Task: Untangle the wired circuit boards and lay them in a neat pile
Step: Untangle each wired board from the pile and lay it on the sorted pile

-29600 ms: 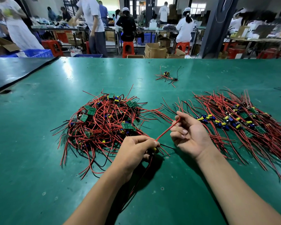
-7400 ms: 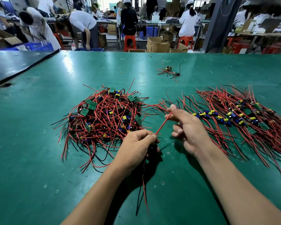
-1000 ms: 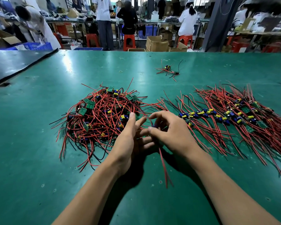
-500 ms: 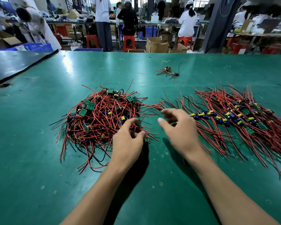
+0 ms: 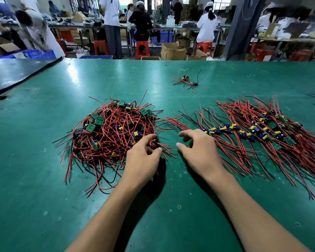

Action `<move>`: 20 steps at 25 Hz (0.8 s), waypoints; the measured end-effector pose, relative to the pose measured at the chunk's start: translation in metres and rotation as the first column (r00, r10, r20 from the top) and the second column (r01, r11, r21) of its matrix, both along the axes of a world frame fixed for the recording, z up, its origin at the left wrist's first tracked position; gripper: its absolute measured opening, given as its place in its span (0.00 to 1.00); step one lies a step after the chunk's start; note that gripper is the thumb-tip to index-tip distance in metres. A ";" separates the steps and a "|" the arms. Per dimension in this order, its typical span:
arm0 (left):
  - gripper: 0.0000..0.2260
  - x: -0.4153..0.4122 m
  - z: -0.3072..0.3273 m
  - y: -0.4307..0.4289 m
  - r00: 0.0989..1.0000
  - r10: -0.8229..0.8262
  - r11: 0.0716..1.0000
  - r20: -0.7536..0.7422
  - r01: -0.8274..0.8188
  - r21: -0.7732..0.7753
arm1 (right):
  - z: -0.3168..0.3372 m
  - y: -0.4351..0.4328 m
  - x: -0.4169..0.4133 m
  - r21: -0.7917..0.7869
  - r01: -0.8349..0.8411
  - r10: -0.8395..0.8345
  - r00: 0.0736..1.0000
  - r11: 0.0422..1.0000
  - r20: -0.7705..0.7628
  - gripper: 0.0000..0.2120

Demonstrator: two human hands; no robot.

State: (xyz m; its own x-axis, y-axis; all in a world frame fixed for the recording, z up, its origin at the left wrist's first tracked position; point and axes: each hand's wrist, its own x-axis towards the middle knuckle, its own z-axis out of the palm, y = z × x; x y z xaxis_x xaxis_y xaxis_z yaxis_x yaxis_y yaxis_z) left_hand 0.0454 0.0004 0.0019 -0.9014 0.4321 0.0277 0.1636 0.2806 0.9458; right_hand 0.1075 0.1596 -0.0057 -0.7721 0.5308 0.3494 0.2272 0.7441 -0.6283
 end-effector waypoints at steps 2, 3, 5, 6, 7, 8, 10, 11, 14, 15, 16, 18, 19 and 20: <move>0.21 -0.001 -0.003 0.003 1.000 0.003 1.000 0.001 -0.003 -0.012 | 0.002 -0.007 -0.001 -0.082 -0.153 0.149 0.988 0.985 -0.046 0.19; 0.22 -0.002 -0.003 0.004 1.000 0.000 1.000 -0.005 0.000 -0.027 | 0.003 -0.009 -0.003 -0.134 -0.224 0.224 0.974 0.965 -0.018 0.22; 0.20 -0.004 -0.005 0.005 0.999 -0.033 0.998 -0.030 0.031 -0.055 | 0.004 -0.014 -0.005 -0.201 -0.300 0.320 0.944 0.933 0.078 0.25; 0.18 -0.005 -0.006 0.004 0.998 -0.052 0.997 -0.033 0.050 -0.053 | 0.003 -0.015 -0.006 -0.228 -0.312 0.338 0.937 0.922 0.086 0.25; 0.16 -0.005 -0.007 0.004 0.998 -0.064 0.998 -0.020 0.063 -0.029 | 0.002 -0.017 -0.006 -0.261 -0.308 0.334 0.940 0.915 0.061 0.24; 0.15 -0.005 -0.008 0.004 0.997 -0.072 0.997 0.003 0.072 0.007 | 0.002 -0.018 -0.006 -0.302 -0.295 0.315 0.949 0.907 0.020 0.23; 0.13 -0.004 -0.007 0.003 0.995 -0.091 0.993 0.044 0.088 0.078 | 0.004 -0.016 -0.006 -0.424 -0.273 0.276 0.960 0.864 -0.057 0.18; 0.13 -0.002 -0.006 0.003 0.993 -0.105 0.989 0.059 0.098 0.115 | 0.005 -0.013 -0.005 -0.498 -0.277 0.271 0.959 0.822 -0.087 0.16; 0.13 0.004 -0.001 0.001 0.984 -0.162 0.952 0.079 0.134 0.276 | 0.007 -0.010 -0.002 -0.595 -0.315 0.300 0.945 0.739 -0.129 0.11; 0.13 0.006 0.000 0.000 0.984 -0.162 0.942 0.073 0.133 0.307 | 0.007 -0.011 -0.002 -0.595 -0.314 0.289 0.947 0.740 -0.140 0.09; 0.12 0.007 0.002 0.000 0.985 -0.152 0.935 0.081 0.117 0.334 | 0.008 -0.011 -0.003 -0.610 -0.301 0.253 0.953 0.733 -0.167 0.08; 0.07 0.008 0.004 0.000 0.981 -0.117 0.916 0.153 0.047 0.398 | 0.013 -0.010 -0.003 -0.726 -0.268 0.107 0.959 0.633 -0.261 0.07; 0.04 0.008 0.005 0.000 0.972 -0.112 0.903 0.207 0.013 0.430 | 0.017 -0.008 -0.003 -0.797 -0.276 0.016 0.948 0.537 -0.317 0.07; 0.01 0.009 0.007 0.000 0.960 -0.117 0.892 0.255 -0.011 0.452 | 0.021 -0.004 -0.003 -0.847 -0.307 -0.066 0.927 0.435 -0.370 0.07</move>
